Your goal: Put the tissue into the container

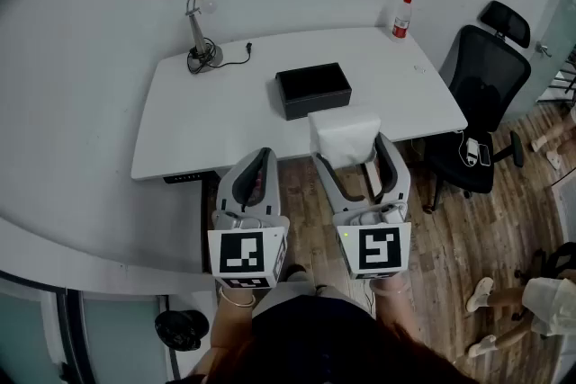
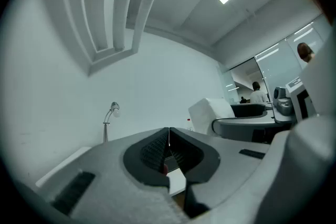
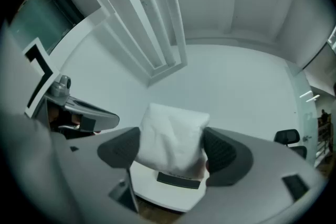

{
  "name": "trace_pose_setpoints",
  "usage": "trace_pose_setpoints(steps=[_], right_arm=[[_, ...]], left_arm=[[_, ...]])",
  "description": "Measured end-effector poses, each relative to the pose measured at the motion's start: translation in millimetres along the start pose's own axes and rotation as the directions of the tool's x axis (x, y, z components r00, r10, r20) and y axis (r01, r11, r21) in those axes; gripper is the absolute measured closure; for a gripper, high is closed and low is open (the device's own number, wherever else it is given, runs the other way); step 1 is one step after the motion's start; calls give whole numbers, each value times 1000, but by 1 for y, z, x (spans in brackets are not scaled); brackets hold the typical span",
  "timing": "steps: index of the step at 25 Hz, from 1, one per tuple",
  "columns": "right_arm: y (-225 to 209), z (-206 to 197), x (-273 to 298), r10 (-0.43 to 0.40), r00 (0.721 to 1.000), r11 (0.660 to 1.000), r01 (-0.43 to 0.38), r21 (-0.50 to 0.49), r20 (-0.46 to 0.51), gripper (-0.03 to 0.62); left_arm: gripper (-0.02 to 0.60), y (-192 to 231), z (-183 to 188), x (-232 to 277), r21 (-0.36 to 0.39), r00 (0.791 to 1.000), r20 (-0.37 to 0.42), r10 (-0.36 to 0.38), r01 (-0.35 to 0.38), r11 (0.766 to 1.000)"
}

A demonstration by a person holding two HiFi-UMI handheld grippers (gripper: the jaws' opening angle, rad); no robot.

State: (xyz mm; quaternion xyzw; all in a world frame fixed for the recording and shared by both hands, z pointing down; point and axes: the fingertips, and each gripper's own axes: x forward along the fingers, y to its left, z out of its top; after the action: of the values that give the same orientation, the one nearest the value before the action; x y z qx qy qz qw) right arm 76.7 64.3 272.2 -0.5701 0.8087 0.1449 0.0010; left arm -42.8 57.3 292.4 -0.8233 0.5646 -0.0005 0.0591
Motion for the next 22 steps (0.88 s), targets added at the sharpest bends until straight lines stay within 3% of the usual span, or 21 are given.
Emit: trace_pose_setpoints(steps=[4, 13, 22], right_arm=[[4, -4, 19, -18, 1000, 999, 18, 41, -1, 197], [15, -11, 43, -49, 997, 999, 50, 17, -53, 197], [13, -20, 61, -66, 994, 998, 67, 2, -86, 197]], left_arm=[[554, 15, -6, 11, 0, 1000, -6, -29, 29, 1000], [554, 35, -15, 27, -10, 994, -20, -108, 108, 994], [554, 46, -26, 43, -41, 991, -30, -127, 126, 991]])
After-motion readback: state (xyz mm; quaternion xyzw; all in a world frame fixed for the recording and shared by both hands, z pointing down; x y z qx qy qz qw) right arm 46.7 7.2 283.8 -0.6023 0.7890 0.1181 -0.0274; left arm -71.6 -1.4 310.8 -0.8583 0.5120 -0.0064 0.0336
